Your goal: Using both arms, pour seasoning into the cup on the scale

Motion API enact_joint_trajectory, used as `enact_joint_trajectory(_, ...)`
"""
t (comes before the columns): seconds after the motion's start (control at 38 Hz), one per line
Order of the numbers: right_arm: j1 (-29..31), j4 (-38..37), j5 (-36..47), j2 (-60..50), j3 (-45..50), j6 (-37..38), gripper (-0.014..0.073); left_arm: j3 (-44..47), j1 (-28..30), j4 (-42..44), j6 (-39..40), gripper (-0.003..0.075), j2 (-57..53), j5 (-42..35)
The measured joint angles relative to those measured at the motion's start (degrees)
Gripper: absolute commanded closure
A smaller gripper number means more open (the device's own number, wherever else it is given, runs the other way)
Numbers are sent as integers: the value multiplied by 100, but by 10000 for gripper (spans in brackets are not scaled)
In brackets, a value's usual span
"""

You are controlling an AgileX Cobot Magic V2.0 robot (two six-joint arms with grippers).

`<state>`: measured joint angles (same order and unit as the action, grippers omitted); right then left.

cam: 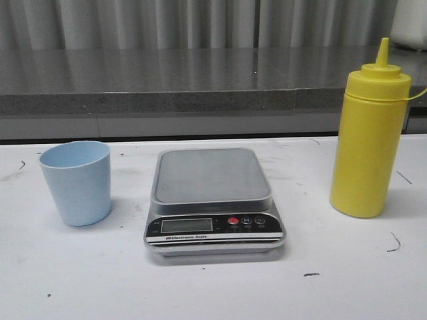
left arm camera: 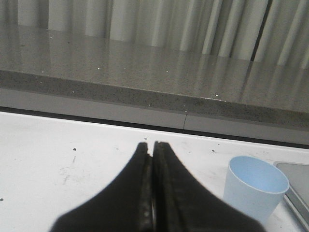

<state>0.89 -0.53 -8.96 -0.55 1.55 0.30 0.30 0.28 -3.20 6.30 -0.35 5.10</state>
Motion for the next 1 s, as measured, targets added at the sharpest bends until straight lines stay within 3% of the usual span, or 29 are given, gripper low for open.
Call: enact_joint_trajectory(1.0,0,0,0,0,0,0,705,0,0,0,0,740,0,-168)
